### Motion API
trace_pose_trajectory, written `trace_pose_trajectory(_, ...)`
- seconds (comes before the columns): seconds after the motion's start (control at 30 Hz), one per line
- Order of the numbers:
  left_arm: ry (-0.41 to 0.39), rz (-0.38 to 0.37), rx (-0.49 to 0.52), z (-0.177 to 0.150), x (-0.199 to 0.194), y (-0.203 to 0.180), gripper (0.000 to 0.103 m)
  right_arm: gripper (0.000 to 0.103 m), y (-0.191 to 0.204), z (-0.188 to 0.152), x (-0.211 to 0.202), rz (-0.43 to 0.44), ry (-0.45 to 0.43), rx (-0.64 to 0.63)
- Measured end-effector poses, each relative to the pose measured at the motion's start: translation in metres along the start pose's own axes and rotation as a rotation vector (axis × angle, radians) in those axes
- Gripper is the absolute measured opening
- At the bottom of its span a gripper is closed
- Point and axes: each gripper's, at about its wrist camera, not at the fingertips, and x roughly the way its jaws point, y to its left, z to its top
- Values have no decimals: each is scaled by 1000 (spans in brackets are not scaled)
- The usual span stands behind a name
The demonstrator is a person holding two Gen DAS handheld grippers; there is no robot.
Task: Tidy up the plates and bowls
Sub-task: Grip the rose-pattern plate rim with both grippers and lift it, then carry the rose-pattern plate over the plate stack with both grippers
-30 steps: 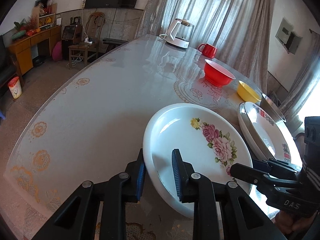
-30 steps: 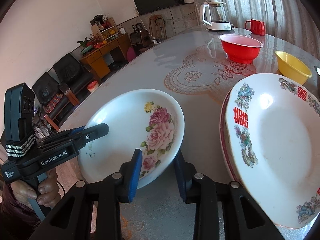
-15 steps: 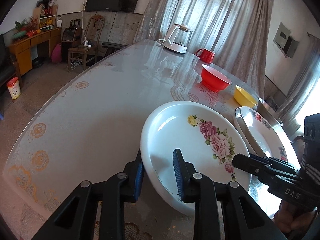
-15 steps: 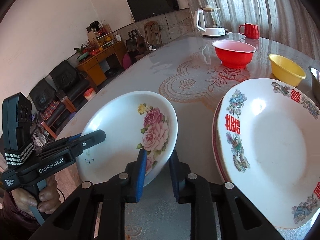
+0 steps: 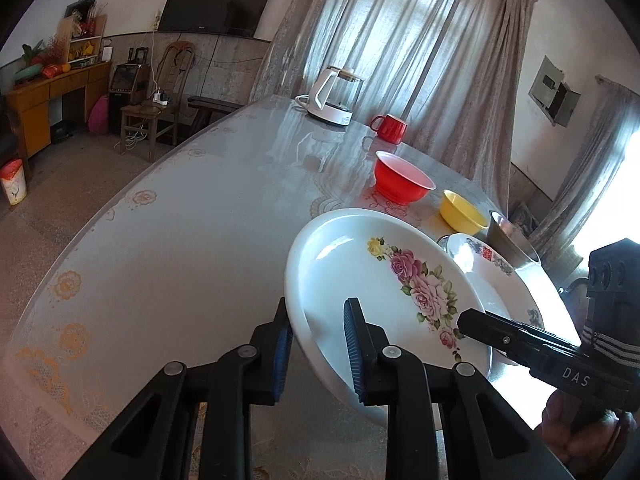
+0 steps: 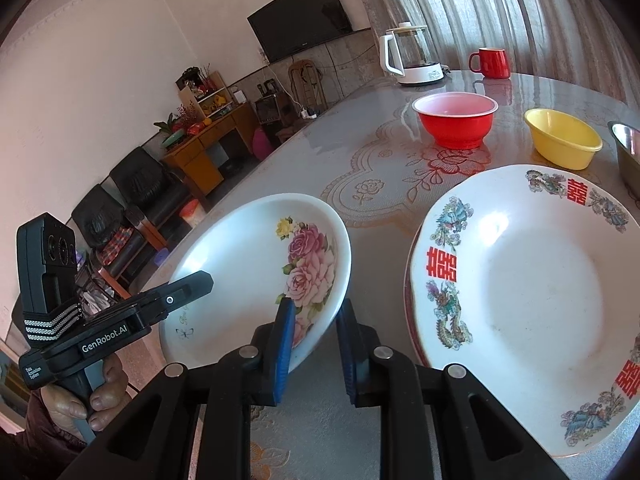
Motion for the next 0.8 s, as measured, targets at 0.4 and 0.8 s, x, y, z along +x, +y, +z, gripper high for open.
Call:
trace_pose_trajectory(0.4,-2,-132,129,23,12,-65,25,20,-41,8,-58,-59,-140,109)
trace_pose_trajectory(0.8,77,-227,262,25,50,-139,25,21,-95,1,-107,-209,-218,240)
